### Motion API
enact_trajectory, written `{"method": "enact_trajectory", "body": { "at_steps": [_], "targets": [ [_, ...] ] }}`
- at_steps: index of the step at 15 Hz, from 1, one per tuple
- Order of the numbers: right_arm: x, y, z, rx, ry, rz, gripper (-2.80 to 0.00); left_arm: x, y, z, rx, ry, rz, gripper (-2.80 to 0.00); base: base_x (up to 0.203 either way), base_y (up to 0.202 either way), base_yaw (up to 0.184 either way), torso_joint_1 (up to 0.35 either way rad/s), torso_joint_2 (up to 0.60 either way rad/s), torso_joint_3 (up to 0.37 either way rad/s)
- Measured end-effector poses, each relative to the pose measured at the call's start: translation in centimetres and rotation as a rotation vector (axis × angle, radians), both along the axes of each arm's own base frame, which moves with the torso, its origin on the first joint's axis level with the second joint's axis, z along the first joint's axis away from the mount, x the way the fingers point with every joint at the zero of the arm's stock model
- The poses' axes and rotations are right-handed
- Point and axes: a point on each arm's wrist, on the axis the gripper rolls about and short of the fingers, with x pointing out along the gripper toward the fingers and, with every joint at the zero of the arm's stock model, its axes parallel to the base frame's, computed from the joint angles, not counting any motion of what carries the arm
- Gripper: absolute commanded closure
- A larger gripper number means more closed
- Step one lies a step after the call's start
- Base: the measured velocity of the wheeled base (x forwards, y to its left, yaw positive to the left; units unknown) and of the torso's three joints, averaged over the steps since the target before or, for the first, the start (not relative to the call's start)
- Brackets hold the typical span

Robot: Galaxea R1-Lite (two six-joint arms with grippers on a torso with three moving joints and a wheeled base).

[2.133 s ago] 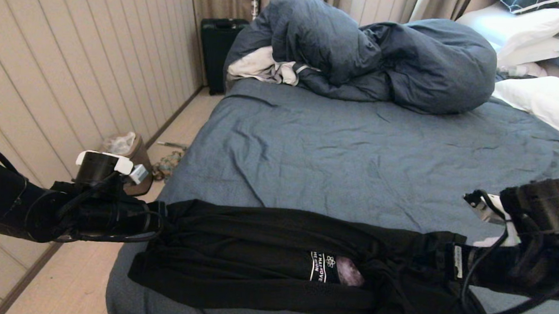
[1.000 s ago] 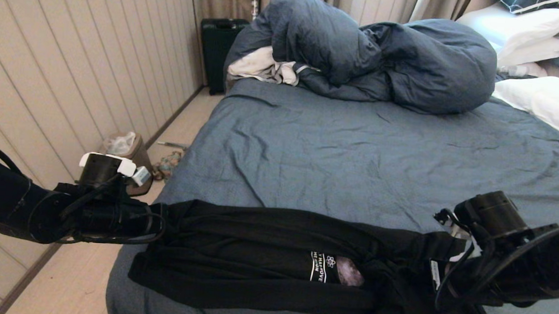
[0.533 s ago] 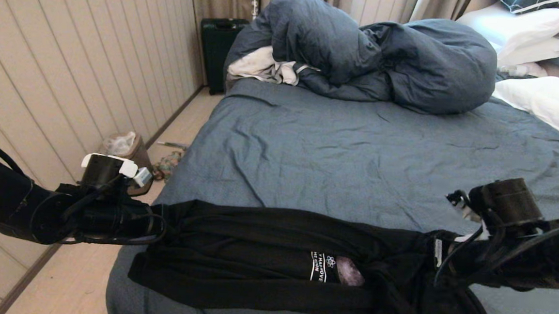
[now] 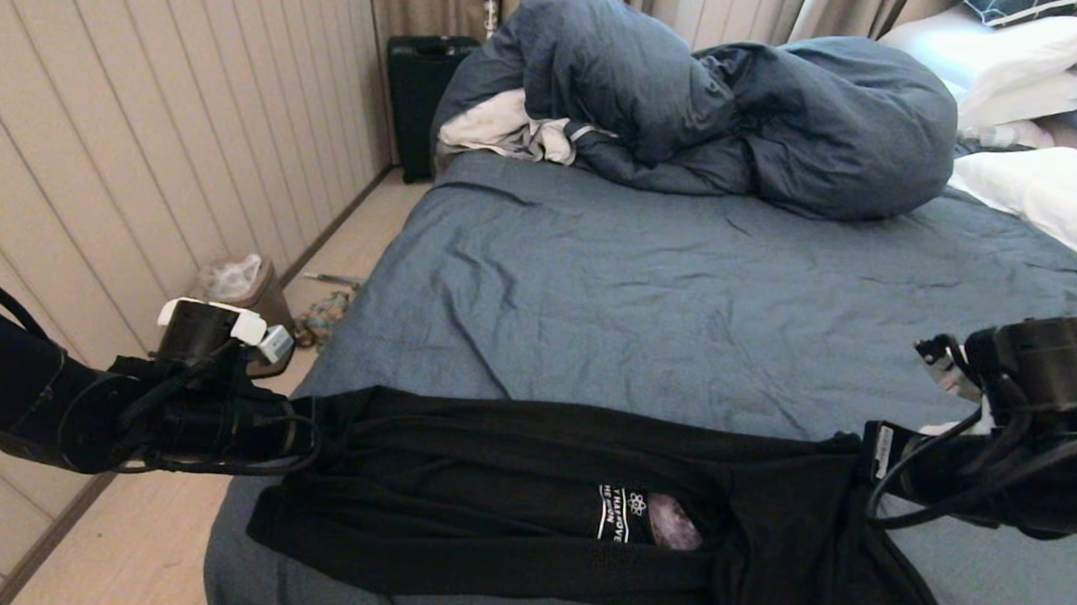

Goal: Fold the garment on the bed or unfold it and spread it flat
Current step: Fold the black T-shirt

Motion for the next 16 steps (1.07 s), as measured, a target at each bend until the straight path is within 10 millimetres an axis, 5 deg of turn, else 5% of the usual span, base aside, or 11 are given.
{"method": "enact_trajectory", "body": {
  "at_steps": [9,10,16],
  "targets": [
    [3.0,-2.2,-2.0,0.003,0.077,-0.087,0.00,-0.1,-0.1,0.0,0.000,0.001,-0.005,0.00,0.000,0.000,0.000,0.000,0.00,0.000],
    [3.1,-2.2,-2.3,0.004,0.082,-0.087,-2.80,-0.1,-0.1,0.0,-0.001,0.000,-0.005,0.00,0.000,0.000,0.000,0.000,0.00,0.000],
    [3.4,-2.2,-2.5,0.026,-0.006,-0.077,-2.80,-0.2,-0.1,0.2,-0.001,-0.003,-0.005,0.00,0.000,0.000,0.000,0.000,0.00,0.000]
  ]
}}
